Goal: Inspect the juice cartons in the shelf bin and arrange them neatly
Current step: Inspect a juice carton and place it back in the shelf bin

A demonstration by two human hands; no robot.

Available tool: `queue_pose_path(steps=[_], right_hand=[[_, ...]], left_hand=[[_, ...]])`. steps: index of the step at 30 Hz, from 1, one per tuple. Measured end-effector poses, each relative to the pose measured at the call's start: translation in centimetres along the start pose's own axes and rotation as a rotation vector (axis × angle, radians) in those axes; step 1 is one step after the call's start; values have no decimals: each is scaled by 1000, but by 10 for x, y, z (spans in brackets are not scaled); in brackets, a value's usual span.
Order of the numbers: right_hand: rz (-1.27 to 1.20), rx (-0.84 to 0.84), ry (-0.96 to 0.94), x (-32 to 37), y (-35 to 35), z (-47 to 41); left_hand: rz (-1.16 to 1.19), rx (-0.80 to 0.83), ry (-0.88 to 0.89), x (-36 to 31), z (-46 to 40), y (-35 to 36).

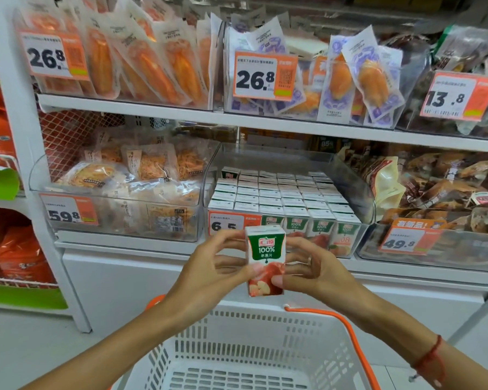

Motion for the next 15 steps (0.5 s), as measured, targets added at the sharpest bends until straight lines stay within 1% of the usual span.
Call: queue_pose_path(steps=[4,11,13,15], right_hand=[[124,-28,-247,11,3,6],[246,-81,-394,31,0,-6],[275,-154,-439,39,-2,-24],[290,-266,-487,46,-5,-50]], left_hand=[[-111,46,129,-4,6,0],[-156,77,258,-8,-11,-10],[-152,29,278,-11,-31,-23],[-148,-115,293,-12,-60,-41]])
Point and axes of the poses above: each hand's wrist, its own z-axis away from the middle knuckle, its own y-axis out of the palm, x = y × z, the point moved 2 cm from there along -z, towards the middle knuckle, and after that the axes turned 13 degrees about -x, right-handed, at the moved point
